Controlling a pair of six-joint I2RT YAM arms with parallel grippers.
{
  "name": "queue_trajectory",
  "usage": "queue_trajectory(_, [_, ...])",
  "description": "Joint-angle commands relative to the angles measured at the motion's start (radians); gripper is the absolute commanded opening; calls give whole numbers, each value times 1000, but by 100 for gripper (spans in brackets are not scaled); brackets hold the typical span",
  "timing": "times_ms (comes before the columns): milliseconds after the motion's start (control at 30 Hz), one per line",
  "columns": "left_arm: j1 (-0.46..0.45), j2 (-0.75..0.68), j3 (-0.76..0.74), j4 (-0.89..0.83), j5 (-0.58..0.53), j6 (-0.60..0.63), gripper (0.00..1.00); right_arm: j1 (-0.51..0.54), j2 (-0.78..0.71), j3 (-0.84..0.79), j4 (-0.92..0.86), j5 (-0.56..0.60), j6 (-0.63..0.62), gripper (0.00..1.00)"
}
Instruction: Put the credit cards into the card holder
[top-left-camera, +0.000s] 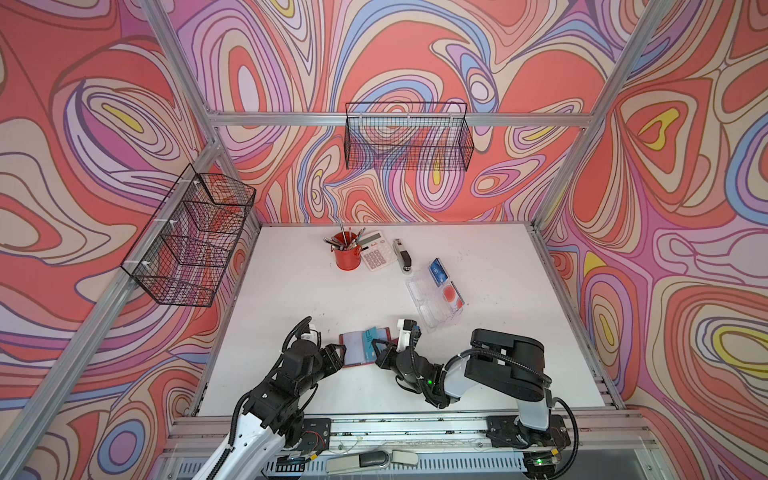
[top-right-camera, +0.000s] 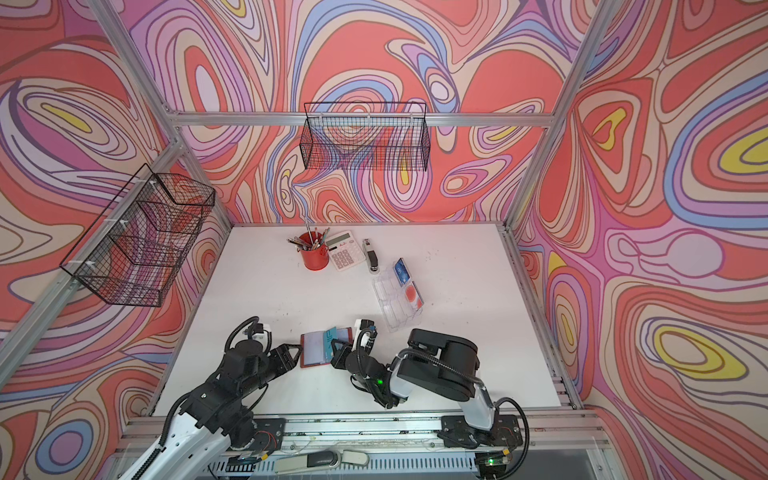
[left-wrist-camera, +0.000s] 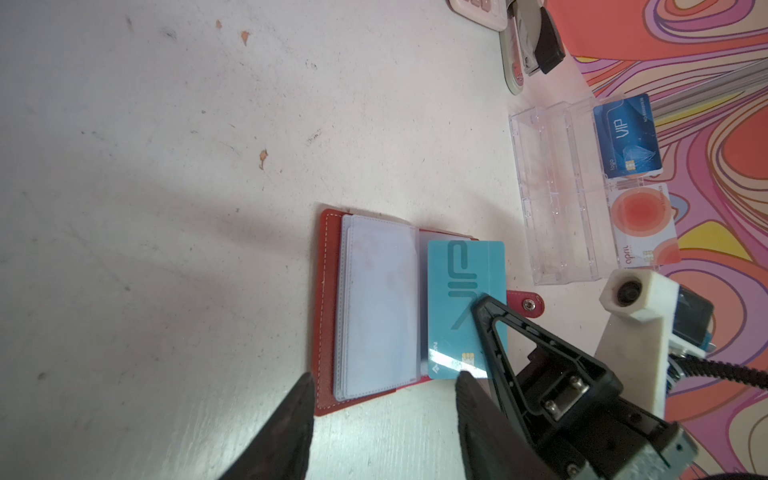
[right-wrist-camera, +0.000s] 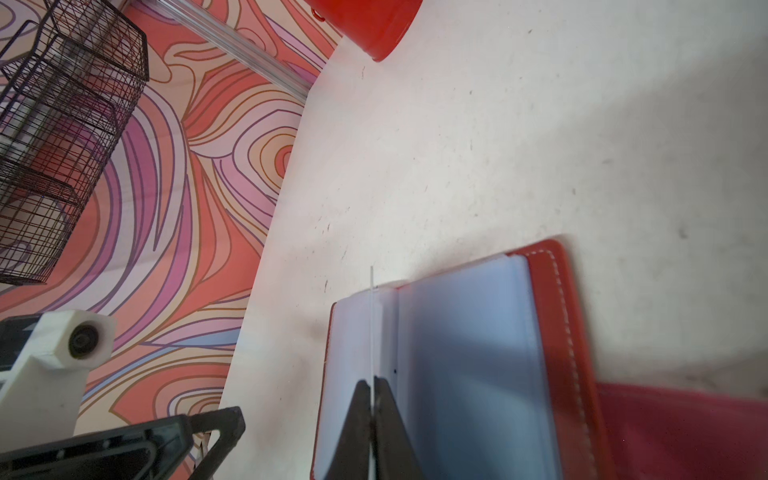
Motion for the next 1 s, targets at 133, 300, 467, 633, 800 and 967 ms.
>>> queue_trajectory(133, [-1,10,-18,32,-17,5,56,-7,55,21,17,-12,6,0])
queue_trajectory(300, [-1,15,-23,38,-20,0,56,-7,75,31,18,-18,15,0])
queue_trajectory(467, [0,43,-47,74,-40,-9,56,-6,90,48,18,-31,25,0])
queue_trajectory(633, [-2,117,-67,137,-49,-16,55,-7,109,59,18,-38,42,0])
queue_trajectory(800, [-1,166,-83,210,-40,-24,54,-7,131,65,26,-35,69,0])
queue_trajectory(967, [-1,185,-108,253,-53,-34,54,1,166,75,39,-32,124,0])
